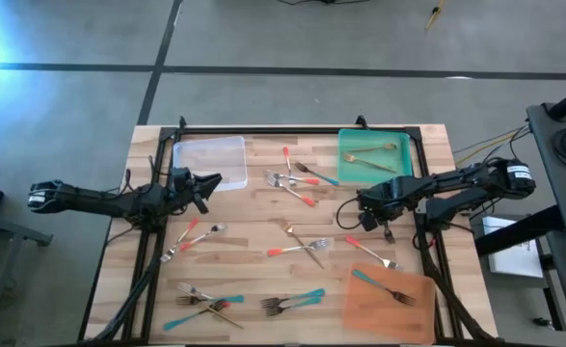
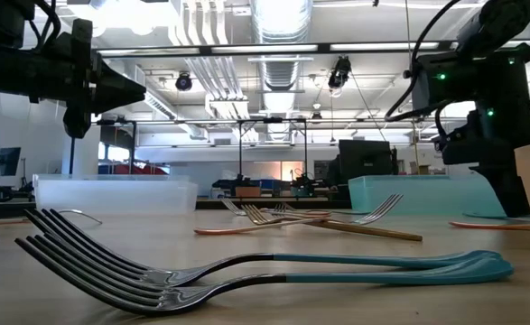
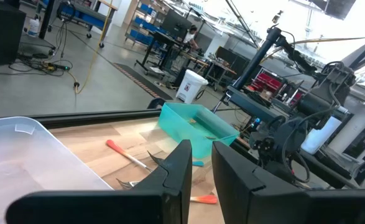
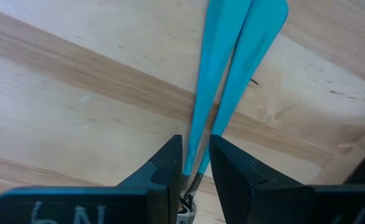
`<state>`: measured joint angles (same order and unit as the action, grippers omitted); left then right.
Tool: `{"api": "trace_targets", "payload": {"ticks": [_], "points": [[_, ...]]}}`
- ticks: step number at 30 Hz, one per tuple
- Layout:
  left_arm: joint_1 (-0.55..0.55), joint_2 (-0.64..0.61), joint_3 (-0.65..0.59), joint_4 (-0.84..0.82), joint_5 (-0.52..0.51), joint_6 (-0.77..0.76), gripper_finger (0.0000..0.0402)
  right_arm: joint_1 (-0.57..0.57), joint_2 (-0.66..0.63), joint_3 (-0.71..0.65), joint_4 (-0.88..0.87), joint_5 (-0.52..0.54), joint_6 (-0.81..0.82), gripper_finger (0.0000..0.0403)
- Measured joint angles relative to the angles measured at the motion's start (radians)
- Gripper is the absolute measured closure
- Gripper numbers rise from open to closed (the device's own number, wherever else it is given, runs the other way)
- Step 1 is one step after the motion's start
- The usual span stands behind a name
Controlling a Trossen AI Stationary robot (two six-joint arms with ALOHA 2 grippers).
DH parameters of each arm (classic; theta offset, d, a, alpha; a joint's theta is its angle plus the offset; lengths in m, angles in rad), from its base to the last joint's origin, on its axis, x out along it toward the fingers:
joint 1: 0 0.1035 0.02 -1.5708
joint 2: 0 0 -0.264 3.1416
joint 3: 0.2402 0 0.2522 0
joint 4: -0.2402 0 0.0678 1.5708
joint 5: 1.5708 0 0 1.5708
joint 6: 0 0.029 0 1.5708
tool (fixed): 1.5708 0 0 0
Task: Sort silverware by color (type)
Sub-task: Put the blue fork into the orange bin
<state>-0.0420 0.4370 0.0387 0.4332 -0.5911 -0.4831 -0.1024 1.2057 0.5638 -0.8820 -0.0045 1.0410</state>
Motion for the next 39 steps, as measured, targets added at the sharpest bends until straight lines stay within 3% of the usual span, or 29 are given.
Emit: {"api": "trace_targets", "payload": {"ticks": [8, 39], "points": [[0.0, 0.0, 0.0, 0.0, 0.0, 0.0, 0.0355, 0.0, 0.0, 0.057, 0.002, -0.006, -0.034, 0.033], [0.0, 0.0, 0.0, 0.0, 0.0, 0.0, 0.0355, 0.007, 0.0, 0.006, 0.006, -0.03, 0.015, 0.033]]}}
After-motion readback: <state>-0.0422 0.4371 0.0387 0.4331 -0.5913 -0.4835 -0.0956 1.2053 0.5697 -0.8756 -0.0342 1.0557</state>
